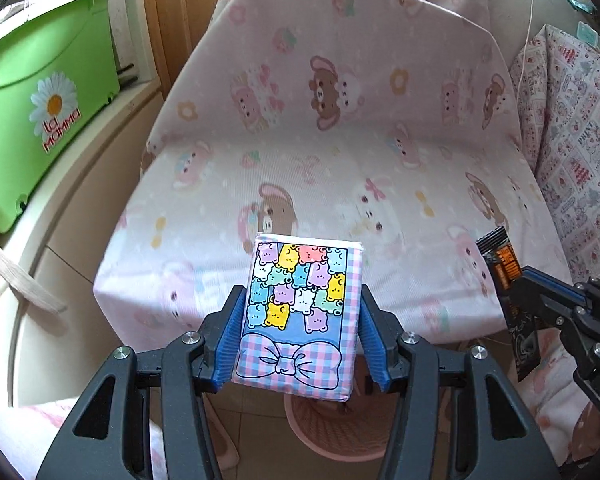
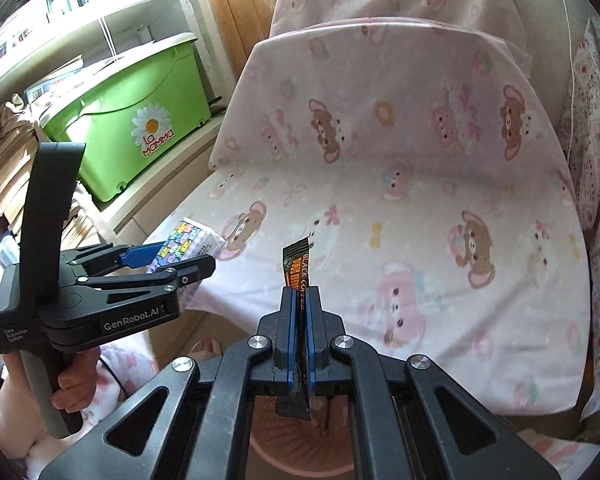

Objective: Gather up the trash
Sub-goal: 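Carry the candy box and wrapper down over the pink wastebasket with both tools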

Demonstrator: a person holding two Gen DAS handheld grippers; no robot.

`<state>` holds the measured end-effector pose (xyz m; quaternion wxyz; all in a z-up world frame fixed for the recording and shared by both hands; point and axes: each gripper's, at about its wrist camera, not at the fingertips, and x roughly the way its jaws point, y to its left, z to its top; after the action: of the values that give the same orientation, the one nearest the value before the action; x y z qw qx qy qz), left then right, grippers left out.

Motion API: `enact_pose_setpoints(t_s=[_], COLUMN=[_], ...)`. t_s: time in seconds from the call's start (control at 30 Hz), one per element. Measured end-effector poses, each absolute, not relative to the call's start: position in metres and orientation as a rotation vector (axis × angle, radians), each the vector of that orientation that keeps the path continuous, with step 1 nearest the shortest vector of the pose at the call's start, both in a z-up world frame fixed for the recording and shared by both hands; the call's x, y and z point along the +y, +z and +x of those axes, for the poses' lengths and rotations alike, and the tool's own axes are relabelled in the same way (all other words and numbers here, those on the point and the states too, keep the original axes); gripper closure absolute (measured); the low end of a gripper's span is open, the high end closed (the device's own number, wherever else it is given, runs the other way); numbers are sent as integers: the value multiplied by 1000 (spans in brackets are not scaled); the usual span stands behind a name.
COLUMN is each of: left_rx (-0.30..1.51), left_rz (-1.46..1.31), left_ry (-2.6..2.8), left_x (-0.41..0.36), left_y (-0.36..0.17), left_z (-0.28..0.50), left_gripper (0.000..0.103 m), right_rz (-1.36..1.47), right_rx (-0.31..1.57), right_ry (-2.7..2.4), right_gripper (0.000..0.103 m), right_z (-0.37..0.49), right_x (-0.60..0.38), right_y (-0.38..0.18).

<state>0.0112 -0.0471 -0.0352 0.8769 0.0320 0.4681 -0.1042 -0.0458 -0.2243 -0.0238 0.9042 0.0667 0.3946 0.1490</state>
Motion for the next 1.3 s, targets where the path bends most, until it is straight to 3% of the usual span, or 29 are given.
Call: enact_pose_setpoints(t_s=[0.37, 0.8, 1.3], left_rx=[1114, 1379, 1474], left_rz=[-3, 5, 48], left_ry=[-174, -160, -75], left_x=[-31, -36, -46], left_y=[-65, -138, -212], left_z=[-5, 3, 14], left_gripper=[51, 51, 51], right_rz=[106, 53, 25], right_rx=[995, 1214, 1284], right_ry=[345, 291, 135], right_gripper=[98, 98, 98], right_z=[-57, -39, -20], right_x=[-204, -185, -184], right_y=[-66, -143, -216])
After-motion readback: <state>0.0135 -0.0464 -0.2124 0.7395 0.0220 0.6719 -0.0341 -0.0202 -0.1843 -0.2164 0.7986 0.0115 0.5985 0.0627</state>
